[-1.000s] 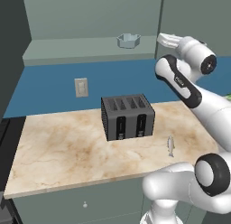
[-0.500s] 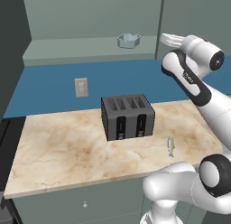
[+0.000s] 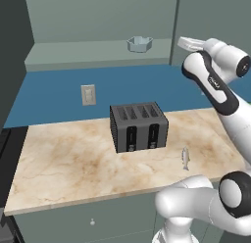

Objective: Retrieve the tupperware from the cabinet, then place the raw meat into the tupperware to avoid contamination.

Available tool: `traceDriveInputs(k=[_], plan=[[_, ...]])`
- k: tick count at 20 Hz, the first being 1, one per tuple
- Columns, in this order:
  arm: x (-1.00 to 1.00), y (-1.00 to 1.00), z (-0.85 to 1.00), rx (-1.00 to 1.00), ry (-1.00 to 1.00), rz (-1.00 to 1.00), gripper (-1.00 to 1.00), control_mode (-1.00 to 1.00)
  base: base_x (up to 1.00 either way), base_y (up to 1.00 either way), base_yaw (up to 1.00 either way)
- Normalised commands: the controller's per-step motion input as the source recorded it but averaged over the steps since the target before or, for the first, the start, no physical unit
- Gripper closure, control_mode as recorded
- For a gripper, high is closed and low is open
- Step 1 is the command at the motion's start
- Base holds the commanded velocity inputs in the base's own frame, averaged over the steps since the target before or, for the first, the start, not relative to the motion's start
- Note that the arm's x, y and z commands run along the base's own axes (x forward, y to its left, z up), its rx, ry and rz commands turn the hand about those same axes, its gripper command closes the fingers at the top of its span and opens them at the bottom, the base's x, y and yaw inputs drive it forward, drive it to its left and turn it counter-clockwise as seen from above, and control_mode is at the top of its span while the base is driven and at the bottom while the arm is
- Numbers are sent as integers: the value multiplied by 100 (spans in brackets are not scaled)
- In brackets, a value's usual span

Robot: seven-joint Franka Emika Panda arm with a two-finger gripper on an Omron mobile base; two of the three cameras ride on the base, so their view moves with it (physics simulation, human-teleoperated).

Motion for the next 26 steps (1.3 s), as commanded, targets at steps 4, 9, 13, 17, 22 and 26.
traceDriveInputs(k=[4, 9, 13, 17, 22, 26], plan=[[-26, -64, 27, 7, 0, 5, 100, -100, 0, 0, 0], [-27, -54, 36, 7, 1, 2, 100, -100, 0, 0, 0], [-26, -44, 47, 4, 5, 0, 100, -100, 0, 0, 0], [-28, -48, 48, 1, 7, 0, 100, -100, 0, 0, 0], [-21, -46, 35, 0, 8, 0, 100, -100, 0, 0, 0], [-24, -43, 33, 0, 8, 0, 100, -100, 0, 0, 0]])
